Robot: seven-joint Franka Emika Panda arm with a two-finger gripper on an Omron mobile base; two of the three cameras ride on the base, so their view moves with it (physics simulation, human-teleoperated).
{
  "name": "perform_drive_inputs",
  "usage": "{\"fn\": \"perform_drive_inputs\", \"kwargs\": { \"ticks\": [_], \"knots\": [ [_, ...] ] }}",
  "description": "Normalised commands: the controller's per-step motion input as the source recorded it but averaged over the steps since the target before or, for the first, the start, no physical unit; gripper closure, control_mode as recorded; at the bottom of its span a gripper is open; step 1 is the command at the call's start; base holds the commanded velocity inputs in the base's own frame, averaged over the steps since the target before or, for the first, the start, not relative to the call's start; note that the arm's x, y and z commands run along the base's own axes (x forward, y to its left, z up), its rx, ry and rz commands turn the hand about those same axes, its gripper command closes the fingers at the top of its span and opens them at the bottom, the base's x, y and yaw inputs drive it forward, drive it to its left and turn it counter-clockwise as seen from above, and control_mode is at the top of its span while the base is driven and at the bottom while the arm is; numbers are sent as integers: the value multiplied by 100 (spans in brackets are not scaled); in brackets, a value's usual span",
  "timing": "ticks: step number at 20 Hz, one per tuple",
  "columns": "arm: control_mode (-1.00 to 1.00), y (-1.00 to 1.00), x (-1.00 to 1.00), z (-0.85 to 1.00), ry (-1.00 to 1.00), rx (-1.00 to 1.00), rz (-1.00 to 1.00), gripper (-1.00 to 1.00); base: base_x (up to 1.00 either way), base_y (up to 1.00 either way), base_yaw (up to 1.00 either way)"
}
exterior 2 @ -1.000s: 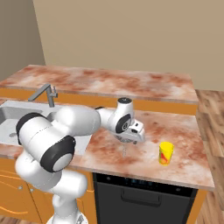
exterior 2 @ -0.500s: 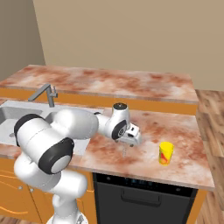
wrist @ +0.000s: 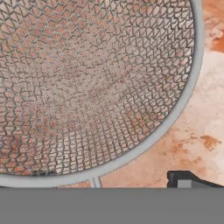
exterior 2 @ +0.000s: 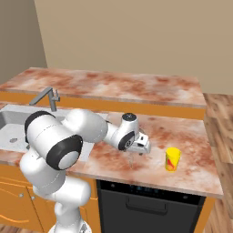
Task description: Place the cup in the left basin and the strainer in the right basin of the sink.
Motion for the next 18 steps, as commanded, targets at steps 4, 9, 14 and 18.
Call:
{"fn": "perform_drive_inputs", "kwargs": {
  "ticks": [4, 9, 14, 18],
  "knots": [
    [-100, 34, 8, -8, 1, 0, -2, 100, 0, 0, 0],
    [-100, 19, 8, 2, 3, -1, -2, 100, 0, 0, 0],
    [-100, 47, -8, 34, 0, -8, 10, 100, 0, 0, 0],
    [-100, 73, -3, 49, 1, -14, 25, 100, 0, 0, 0]
  ]
}}
